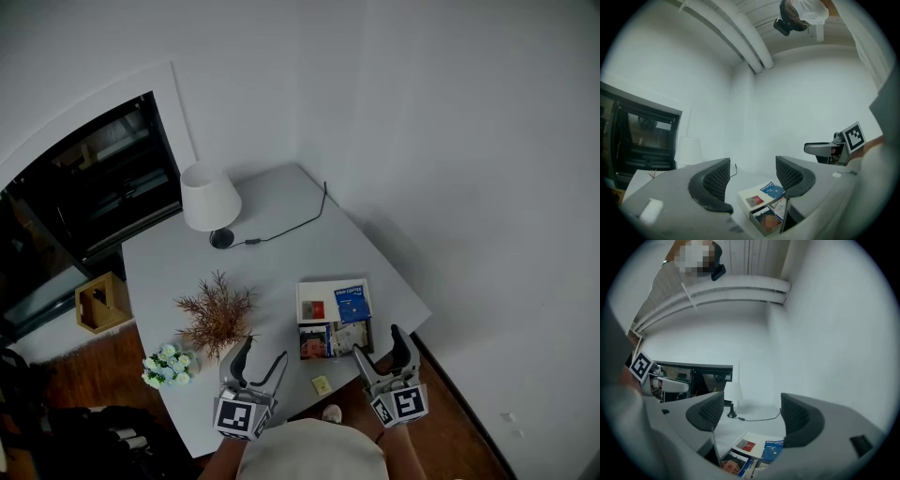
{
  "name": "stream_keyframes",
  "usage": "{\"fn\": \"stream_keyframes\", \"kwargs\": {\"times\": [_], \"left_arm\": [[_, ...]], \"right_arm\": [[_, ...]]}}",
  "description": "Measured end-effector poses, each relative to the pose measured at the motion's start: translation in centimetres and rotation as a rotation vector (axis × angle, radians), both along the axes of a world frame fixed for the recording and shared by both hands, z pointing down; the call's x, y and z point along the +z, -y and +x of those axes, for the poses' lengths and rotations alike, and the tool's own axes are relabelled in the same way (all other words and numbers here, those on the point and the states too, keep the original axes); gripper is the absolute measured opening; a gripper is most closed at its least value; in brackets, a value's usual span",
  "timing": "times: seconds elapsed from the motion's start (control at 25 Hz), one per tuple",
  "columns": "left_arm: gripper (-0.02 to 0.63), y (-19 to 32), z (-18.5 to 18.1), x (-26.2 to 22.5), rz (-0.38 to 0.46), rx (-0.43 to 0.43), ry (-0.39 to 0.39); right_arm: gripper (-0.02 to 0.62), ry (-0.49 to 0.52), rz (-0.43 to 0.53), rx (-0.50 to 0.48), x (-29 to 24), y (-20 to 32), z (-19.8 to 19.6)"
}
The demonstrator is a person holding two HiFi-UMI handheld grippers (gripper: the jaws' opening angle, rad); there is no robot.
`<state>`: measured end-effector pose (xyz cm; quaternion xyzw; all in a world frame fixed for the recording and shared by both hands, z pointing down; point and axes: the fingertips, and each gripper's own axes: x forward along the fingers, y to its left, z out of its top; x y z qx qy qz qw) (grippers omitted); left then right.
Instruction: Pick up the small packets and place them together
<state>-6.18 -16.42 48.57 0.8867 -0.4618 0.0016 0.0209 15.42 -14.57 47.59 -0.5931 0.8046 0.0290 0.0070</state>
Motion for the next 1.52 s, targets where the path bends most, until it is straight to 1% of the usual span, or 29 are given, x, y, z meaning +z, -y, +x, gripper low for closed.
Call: {"fn": "stream_keyframes", "kwargs": {"times": [0.2,0.48,0.88,1.28,1.52], "left_arm": [[0.295,-0.6,0.8,-0.2,0.004,0.02,-0.001],[0.291,-0.8,0.9,-0.6,0.013,0.018,0.001],[0.291,-1.1,1.5,-0.4,0.013,0.026,0.009],[0.291,-1.3,2.5,-0.2,0.011,0.036,0.012],[0.291,-1.5,2.9,0.5,0.0,0.03,0.004]], "right_arm": [[0.374,0.001,0.033,-0.024,-0.6,-0.3,-1.2],[0.374,-0.02,0.032,-0.045,-0.5,-0.6,-2.0],[0.359,-0.061,-0.006,-0.031,0.6,-1.1,-1.5],[0.359,-0.063,-0.014,-0.001,1.0,-1.6,-0.2],[0.359,-0.067,-0.023,0.001,1.4,-1.8,0.3]]}}
